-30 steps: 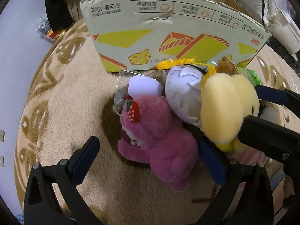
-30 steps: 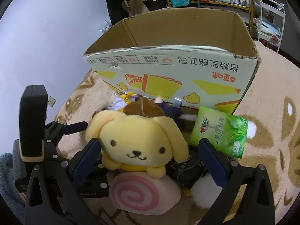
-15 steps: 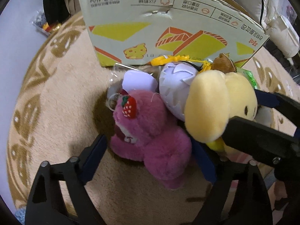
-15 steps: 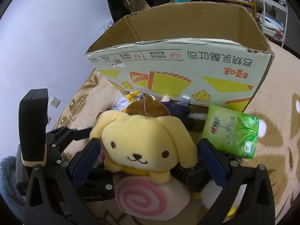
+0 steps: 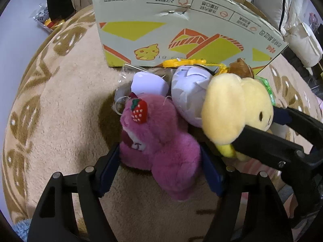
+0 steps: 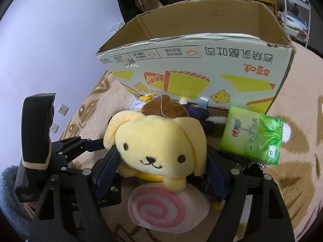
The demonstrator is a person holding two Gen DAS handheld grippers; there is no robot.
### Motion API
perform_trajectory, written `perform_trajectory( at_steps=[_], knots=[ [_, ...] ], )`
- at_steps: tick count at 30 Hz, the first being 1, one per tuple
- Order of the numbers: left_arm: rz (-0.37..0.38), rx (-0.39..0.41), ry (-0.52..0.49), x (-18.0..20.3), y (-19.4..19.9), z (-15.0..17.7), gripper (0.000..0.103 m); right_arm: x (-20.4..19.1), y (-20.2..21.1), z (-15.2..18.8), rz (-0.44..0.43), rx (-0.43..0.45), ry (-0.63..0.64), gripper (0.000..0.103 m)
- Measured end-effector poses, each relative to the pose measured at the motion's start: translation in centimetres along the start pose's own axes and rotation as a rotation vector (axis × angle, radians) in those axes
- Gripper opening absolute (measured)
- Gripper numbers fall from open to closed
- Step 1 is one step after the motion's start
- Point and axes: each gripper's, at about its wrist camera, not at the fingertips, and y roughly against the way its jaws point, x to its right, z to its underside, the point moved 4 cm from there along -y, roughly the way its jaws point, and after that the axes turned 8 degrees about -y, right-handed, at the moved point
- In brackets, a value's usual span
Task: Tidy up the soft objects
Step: 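Lower the left tool onto the pink bear while the right tool closes on the yellow dog plush, then lift the pink bear with the left tool while the right tool lifts the yellow dog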
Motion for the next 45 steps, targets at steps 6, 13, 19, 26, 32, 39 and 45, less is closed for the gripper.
perform_trajectory(
  at_steps=[6,13,19,26,32,39,45],
  knots=[
    [-0.004,0.004,0.024,-0.2,0.8,0.1,0.074,0.0,0.9,0.2,0.030,0.022,0.021,0.083],
    [-0.045,0.026,0.051,-1.2,1.6,0.3,0.074,0.9,2.2,-0.1,0.061,0.072,-0.015,0.082],
    [-0.103,0.091,0.052,-1.3,3.7,0.5,0.074,0.6,4.2,-0.3,0.142,0.166,0.008,0.082],
    [-0.224,0.266,0.030,-1.0,8.4,0.6,0.074,-0.1,9.0,-0.2,0.183,0.345,0.018,0.082],
    [-0.262,0.404,0.024,-0.8,11.7,0.7,0.074,-1.5,12.3,0.1,0.205,0.493,0.050,0.082],
    [-0.307,0.577,0.034,-0.4,15.6,0.7,0.074,-3.2,14.5,0.4,0.283,0.634,0.108,0.082],
    [-0.383,0.691,0.034,-0.4,18.2,0.6,0.074,-3.6,15.7,0.0,0.348,0.715,0.117,0.082]
  ],
)
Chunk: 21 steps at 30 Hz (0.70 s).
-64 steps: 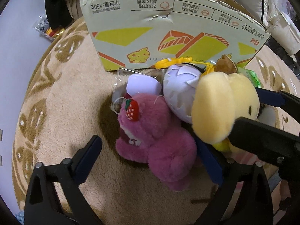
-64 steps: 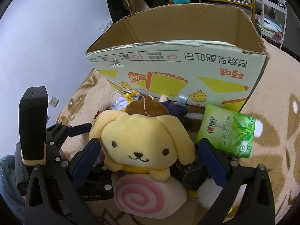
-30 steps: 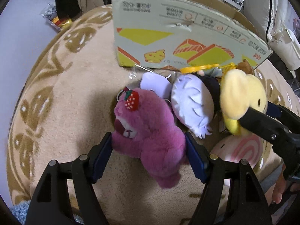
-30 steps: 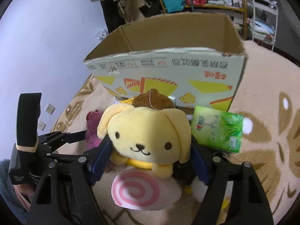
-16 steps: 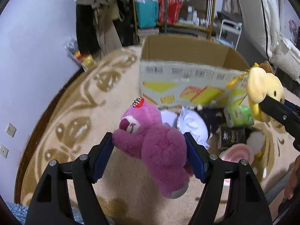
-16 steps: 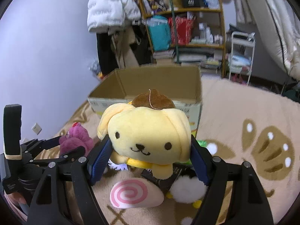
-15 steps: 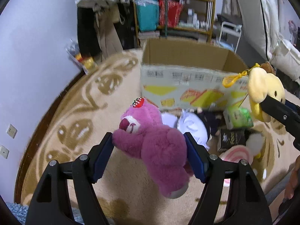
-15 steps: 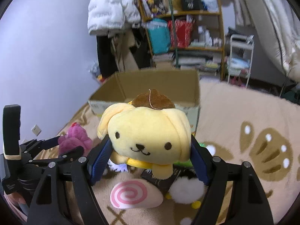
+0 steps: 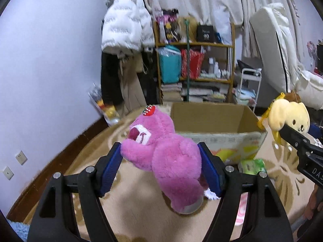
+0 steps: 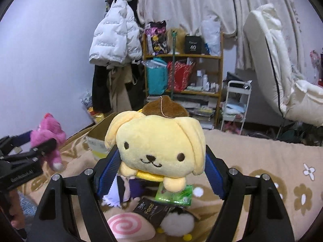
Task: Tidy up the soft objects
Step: 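Lift the pink bear with the left tool while the right tool lifts the yellow dog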
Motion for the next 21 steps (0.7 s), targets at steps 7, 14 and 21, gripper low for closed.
perform_trajectory(
  at_steps=[7,14,21],
  knots=[
    [-0.017,0.052,-0.015,0.0,0.2,-2.1,0.074,0.1,-0.5,-1.0,0.004,0.038,0.001,0.082],
    [-0.026,0.092,-0.034,0.4,-1.0,-4.3,0.074,-0.2,-1.2,-1.6,0.008,0.078,0.037,0.082],
    [-0.035,0.131,-0.045,1.0,-3.0,-6.3,0.074,-0.5,-2.7,-2.4,0.019,0.100,0.042,0.082]
  ],
)
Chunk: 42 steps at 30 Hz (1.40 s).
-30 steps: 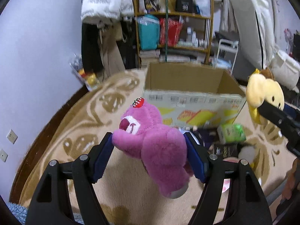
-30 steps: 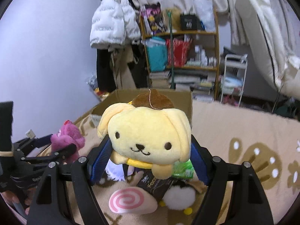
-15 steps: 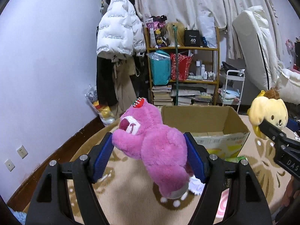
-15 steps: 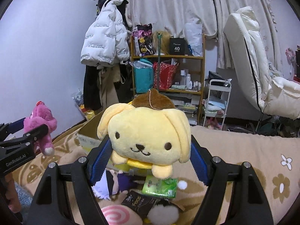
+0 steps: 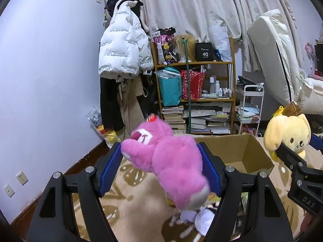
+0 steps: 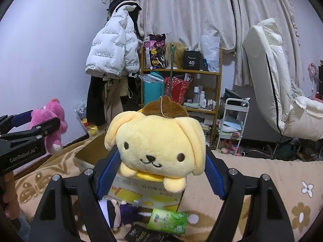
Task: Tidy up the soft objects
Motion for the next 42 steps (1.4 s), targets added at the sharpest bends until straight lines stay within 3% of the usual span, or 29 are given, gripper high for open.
perform_trajectory(
  at_steps=[5,10,11,20,24,29,37,42],
  knots=[
    [0.010,0.027,-0.023,0.7,-1.2,-1.2,0.074,-0.1,-1.4,-0.5,-0.009,-0.001,0.009,0.082],
    [0.107,0.008,-0.036,1.6,-3.6,-2.1,0.071,-0.3,-3.1,-0.4,-0.016,-0.020,0.037,0.082],
    [0.112,-0.013,-0.037,1.8,-4.3,-1.9,0.068,-0.3,-3.3,-0.3,-0.015,-0.026,0.039,0.082],
    [0.125,-0.208,0.010,0.9,-7.5,1.7,0.068,0.2,-6.7,1.0,-0.056,-0.133,-0.005,0.082],
    [0.151,-0.335,0.057,0.6,-7.7,4.3,0.079,0.1,-7.1,1.3,-0.064,-0.159,-0.005,0.082],
    [0.186,-0.470,0.096,0.9,-7.6,7.2,0.082,0.3,-7.3,1.3,-0.087,-0.184,-0.022,0.082],
    [0.242,-0.606,0.135,1.8,-6.9,10.9,0.088,0.6,-7.8,1.7,-0.085,-0.224,-0.035,0.082],
    [0.296,-0.663,0.101,3.3,-6.3,12.2,0.090,0.7,-8.7,2.2,-0.124,-0.277,-0.061,0.083]
  ],
)
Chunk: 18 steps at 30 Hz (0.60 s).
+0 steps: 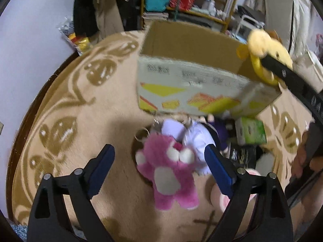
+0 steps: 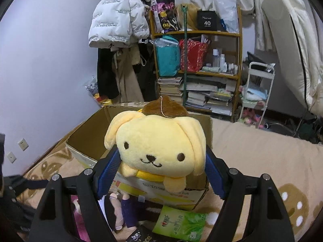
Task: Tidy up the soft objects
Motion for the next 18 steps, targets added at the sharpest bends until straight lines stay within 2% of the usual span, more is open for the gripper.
perform_trajectory(
  at_steps=[3,6,8,11,13,14,15,16,18],
  knots=[
    [-0.004,-0.045,-0.023,0.6,-1.2,0.4,0.090,0.0,-0.5,-0.1,-0.015,-0.019,-0.001,0.083],
    [0.022,-0.087,-0.011,0.6,-2.5,0.8,0.089,0.1,-1.1,0.1,-0.017,-0.042,-0.003,0.083],
    [0.033,-0.097,0.000,0.5,-2.8,1.0,0.086,0.3,-1.5,0.3,-0.016,-0.059,-0.013,0.083],
    [0.091,-0.126,0.000,0.9,-3.2,1.5,0.075,0.5,-2.1,0.5,-0.021,-0.080,-0.018,0.084],
    [0.082,-0.142,-0.024,1.2,-3.6,1.8,0.071,0.5,-2.4,0.8,-0.020,-0.088,-0.012,0.085],
    [0.050,-0.148,-0.049,1.3,-3.8,2.0,0.061,0.5,-2.5,0.9,-0.021,-0.093,-0.011,0.086],
    [0.032,-0.151,-0.063,1.4,-3.9,2.1,0.055,0.5,-2.7,0.9,-0.022,-0.098,-0.012,0.086],
    [0.035,-0.149,-0.064,1.5,-3.9,2.1,0.054,0.5,-2.8,1.1,-0.024,-0.104,-0.014,0.086],
    [0.060,-0.137,-0.048,1.3,-3.7,2.0,0.040,0.5,-3.1,1.3,-0.026,-0.116,-0.018,0.086]
  ],
)
